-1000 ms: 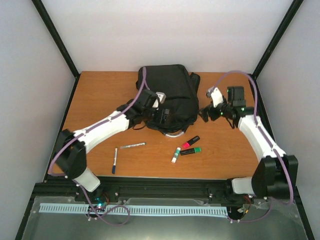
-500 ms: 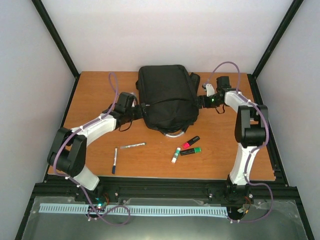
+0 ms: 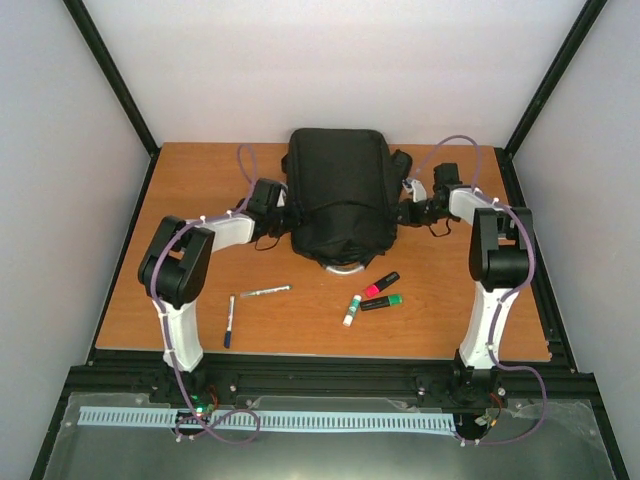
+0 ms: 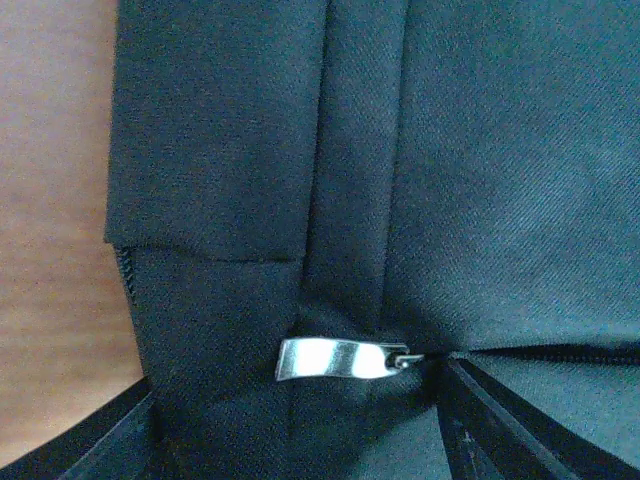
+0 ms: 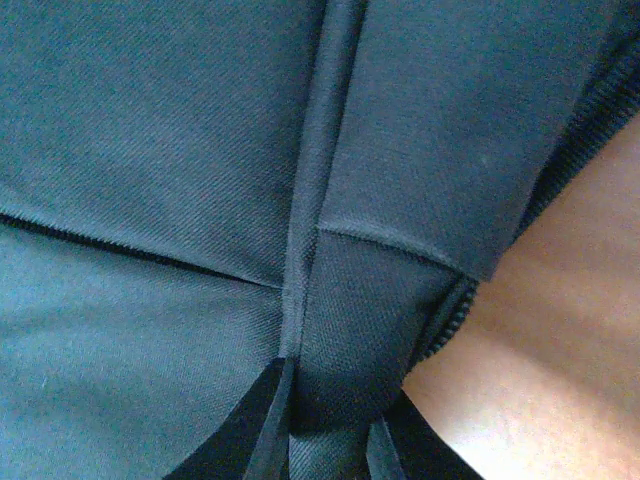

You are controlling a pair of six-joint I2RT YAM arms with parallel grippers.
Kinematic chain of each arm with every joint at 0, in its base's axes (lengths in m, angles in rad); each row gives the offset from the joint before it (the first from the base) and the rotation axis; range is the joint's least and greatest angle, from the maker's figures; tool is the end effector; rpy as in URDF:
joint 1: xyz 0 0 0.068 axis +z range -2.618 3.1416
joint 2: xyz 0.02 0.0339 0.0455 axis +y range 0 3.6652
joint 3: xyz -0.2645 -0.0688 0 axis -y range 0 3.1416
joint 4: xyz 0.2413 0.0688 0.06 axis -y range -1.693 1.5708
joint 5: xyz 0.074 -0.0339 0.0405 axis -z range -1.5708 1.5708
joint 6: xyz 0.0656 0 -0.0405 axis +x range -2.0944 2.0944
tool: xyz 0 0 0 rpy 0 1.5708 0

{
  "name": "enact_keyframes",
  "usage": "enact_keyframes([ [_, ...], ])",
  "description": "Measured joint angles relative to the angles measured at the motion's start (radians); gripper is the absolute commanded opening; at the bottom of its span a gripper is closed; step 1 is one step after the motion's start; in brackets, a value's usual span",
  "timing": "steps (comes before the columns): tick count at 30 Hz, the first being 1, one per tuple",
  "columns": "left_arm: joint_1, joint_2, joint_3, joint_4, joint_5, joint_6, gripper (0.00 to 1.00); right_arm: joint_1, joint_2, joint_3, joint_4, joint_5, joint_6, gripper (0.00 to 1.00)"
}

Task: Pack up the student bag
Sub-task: Move the student bag to the center of the board.

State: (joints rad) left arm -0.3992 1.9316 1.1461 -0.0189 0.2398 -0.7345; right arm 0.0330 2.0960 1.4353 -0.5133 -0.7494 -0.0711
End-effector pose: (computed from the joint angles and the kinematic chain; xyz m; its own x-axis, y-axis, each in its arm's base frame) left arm 0.3827 -0.1784 0.1335 -0.8474 -0.3491 -0.4000 -0.0520 0.8044 -0.5918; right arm 0.4254 0.0588 0.1291 -0.8991 -0.0817 -0.4301 -0.3520 0.7190 0.5992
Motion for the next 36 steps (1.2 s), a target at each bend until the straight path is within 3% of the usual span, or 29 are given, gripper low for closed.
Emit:
enact_keyframes([
  [10,-0.023,0.066,0.060,0.095,0.116,0.009,0.61,-0.086,-0.195,-0.211,-0.051,0.002,-0.050,0.12],
  [16,-0.105,0.065,0.072,0.085,0.134,0.062,0.67,-0.188,-0.272,-0.308,-0.107,0.010,-0.123,0.14],
  [21,-0.136,0.019,0.060,0.064,0.126,0.111,0.75,-0.271,-0.312,-0.339,-0.152,0.002,-0.171,0.42],
  [27,-0.138,-0.160,-0.061,0.053,0.082,0.151,0.77,-0.315,-0.456,-0.346,-0.186,0.001,-0.231,0.54],
  [31,-0.136,-0.267,-0.146,0.057,0.049,0.162,0.82,-0.258,-0.620,-0.358,-0.197,0.002,-0.320,0.57],
  [36,-0.136,-0.337,-0.260,0.064,0.007,0.174,0.89,0.025,-0.808,-0.422,-0.174,0.093,-0.445,0.61],
])
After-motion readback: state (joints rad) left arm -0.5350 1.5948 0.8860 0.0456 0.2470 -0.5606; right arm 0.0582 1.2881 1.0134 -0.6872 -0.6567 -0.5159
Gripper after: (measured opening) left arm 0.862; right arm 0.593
